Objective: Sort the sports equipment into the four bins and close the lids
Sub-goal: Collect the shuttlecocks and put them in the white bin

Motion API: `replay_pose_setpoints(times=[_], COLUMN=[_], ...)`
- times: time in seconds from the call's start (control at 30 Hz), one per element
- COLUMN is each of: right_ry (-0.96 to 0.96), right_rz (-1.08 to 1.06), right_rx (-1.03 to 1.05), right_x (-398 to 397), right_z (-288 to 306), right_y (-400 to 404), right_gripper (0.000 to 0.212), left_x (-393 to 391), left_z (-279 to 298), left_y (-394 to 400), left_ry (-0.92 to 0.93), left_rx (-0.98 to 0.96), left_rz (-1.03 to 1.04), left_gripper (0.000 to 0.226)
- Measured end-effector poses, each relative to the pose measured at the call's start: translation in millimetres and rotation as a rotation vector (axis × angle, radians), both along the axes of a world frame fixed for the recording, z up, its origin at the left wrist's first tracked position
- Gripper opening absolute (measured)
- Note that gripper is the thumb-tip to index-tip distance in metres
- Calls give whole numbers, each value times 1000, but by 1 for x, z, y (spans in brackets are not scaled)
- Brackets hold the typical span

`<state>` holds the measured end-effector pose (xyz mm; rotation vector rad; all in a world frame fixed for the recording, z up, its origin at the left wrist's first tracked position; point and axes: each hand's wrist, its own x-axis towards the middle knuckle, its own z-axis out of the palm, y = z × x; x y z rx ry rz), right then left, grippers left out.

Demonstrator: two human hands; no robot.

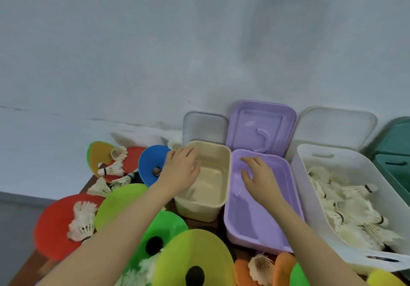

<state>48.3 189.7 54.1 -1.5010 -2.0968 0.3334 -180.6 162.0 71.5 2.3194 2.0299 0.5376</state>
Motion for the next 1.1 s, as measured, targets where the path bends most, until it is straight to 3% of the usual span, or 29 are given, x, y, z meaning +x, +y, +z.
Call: replay_pose_setpoints(times=[0.1, 0.4, 0.57, 0.77, 0.9, 1.0, 1.1], right_ry=[-4, 20, -107, -288, -386, -373, -317], right_rz=[45, 218, 369, 419, 400, 362, 300], right_rx=[-7, -38, -30, 41, 79, 119, 218], right_x=[-60, -219, -291, -343, -360, -364, -362], right_z=[-2, -22, -54, -89, -111, -124, -129], right_y=[13, 33, 33, 35, 33, 30, 30], right_gripper=[37, 36, 38, 45, 35, 22, 30], left_x=[-59, -218, -279, -313, -313, -313, -314], left_z=[-11, -58, -92, -121, -124, -128, -134], left_y=[4, 13, 16, 29, 42, 45, 42], left_ry=[7, -47, -62, 37, 80, 71, 14], left_rx=[-10, -105, -165, -261, -319, -332, -288], left_rz=[27, 153, 198, 177, 128, 147, 198], left_gripper=[45, 49, 56, 46, 48, 47, 45])
